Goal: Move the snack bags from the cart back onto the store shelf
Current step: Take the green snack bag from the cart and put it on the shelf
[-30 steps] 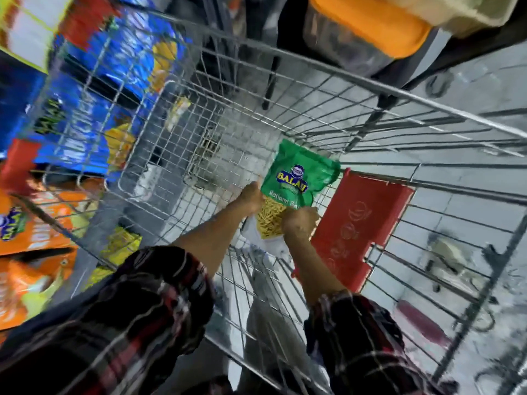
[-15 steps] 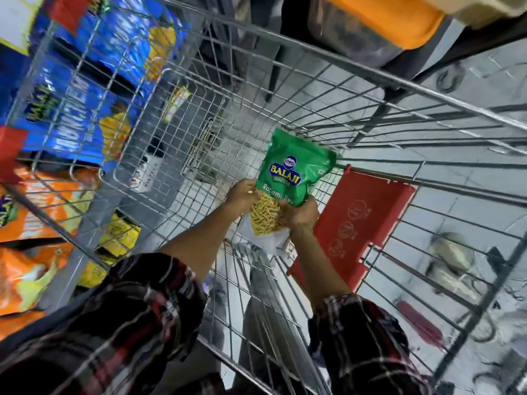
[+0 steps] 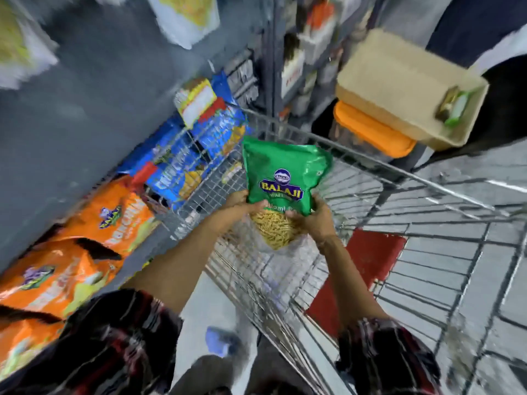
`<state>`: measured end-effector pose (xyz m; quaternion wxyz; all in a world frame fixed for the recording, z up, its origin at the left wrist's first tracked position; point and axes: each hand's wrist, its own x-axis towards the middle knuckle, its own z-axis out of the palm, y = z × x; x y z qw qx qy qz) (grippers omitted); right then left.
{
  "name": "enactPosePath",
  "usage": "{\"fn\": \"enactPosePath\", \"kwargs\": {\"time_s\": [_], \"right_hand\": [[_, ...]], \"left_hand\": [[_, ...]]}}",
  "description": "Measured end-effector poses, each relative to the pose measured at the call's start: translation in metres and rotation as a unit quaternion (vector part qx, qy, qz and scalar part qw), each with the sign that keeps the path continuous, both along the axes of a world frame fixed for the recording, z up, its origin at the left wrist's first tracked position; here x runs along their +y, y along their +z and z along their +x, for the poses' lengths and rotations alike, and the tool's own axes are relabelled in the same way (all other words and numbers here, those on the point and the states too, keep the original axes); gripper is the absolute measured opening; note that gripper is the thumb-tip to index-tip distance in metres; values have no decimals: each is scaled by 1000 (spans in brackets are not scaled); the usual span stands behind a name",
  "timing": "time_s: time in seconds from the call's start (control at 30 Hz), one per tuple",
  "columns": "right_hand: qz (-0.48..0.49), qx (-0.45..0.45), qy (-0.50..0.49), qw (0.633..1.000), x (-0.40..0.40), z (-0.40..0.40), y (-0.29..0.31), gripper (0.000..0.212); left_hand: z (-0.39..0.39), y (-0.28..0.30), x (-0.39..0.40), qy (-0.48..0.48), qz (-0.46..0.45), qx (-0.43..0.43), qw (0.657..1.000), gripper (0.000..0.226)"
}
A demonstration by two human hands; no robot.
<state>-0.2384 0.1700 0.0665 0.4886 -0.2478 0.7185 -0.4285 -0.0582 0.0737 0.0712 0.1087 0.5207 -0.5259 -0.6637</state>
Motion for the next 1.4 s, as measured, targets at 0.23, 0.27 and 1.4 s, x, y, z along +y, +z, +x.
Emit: {"fn": "enactPosePath", "kwargs": {"time_s": [0.23,0.27,1.4], "right_hand": [[-152,32,115,981,-48,54,120,59],[-174,36,141,974,-54,65,137,57],[-328,-27,483,811,-259,319,244,47]], "left_hand": [[76,110,-13,82,-198,44,976,36],[91,126,-10,91,-226,47,969,33],[317,225,-48,415,-436,-76,795,51]]}}
